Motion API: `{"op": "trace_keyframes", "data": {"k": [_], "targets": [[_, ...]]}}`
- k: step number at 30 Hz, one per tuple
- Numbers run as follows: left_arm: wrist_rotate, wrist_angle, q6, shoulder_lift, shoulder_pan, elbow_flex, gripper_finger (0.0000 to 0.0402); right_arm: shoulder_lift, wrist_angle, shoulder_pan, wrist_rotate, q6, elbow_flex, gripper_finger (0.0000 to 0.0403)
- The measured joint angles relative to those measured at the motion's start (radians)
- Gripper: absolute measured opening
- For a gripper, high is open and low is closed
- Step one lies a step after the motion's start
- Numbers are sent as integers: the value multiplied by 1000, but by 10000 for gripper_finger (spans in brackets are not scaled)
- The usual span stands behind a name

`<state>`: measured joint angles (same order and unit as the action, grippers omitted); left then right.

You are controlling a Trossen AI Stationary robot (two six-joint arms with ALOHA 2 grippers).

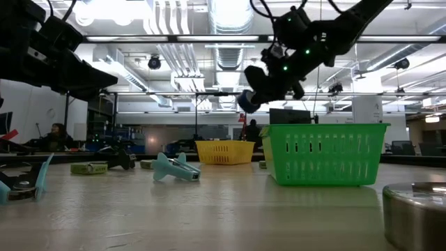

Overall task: Pick and place Stapler, Stapler remover, tape
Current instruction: Put the blue tape into the yellow bin

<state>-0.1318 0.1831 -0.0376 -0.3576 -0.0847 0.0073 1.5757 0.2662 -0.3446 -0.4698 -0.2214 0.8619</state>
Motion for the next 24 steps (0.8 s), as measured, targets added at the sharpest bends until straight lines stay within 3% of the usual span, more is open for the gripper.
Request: {"op": "trace_keyframes", "data": {"k": [16, 24], "targets": [[0, 0, 0, 0, 0, 0, 23, 232, 14, 80, -1, -30, 134, 52], [0, -4, 0, 0, 0, 0, 23, 260, -27, 78, -76, -63, 164, 53]]}}
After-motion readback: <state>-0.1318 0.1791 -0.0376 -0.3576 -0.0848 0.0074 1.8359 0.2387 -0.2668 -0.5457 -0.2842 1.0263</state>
